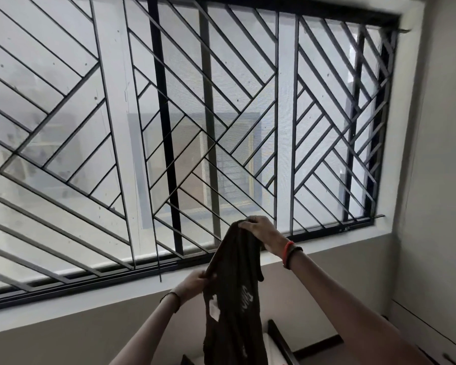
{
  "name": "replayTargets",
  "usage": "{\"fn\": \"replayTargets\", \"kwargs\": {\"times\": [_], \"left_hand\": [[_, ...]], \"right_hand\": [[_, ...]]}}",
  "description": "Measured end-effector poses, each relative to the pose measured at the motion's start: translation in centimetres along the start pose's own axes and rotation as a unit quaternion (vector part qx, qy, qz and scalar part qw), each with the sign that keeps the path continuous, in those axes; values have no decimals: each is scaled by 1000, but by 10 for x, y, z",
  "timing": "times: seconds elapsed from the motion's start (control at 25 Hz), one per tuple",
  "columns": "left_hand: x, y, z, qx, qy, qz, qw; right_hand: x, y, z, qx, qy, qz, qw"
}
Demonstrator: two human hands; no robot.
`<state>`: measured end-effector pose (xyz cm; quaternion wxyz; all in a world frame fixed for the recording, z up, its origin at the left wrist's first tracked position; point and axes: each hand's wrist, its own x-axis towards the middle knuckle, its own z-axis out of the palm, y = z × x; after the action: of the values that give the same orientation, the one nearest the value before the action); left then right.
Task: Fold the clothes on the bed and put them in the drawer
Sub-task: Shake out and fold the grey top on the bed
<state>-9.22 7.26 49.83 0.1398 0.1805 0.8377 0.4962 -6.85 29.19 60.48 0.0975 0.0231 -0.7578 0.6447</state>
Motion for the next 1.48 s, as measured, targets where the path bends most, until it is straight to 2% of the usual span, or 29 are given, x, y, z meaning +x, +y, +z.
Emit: {"fn": "replayTargets", "kwargs": {"times": [0.12,0.24,0.36,0.48,0.56,0.64,0.88,1.08,1.24,1.4,1.48], "left_hand": [[4,15,-5,-73,62,54,994],[10,44,-3,-156,110,44,981],[16,71,3,-159,91,27,983],[22,83,4,-137,44,39,989],[24,85,6,-99,26,31,994],[21,87,8,-65,14,36,997],[3,84,-2,20,-24,66,997],[-17,93,-6,43,-113,40,992],[-24,83,-7,24,-146,42,988],[-21,56,-11,88,-151,13,984],[-19,41,-13,137,-149,2,979]], "right_hand": [[-1,7,-14,-30,13,35,999],[-4,20,-20,-32,-21,90,995],[-17,30,-17,-44,-120,123,984],[-27,39,-14,30,-236,143,961],[-28,43,-15,11,-283,138,949],[-28,46,-15,-41,-293,128,947],[-28,36,-16,-17,-180,83,980],[-17,21,-12,34,-69,46,996],[-3,12,-14,56,25,-2,998],[1,8,-33,44,95,-41,994],[1,5,-44,25,96,-71,992]]}}
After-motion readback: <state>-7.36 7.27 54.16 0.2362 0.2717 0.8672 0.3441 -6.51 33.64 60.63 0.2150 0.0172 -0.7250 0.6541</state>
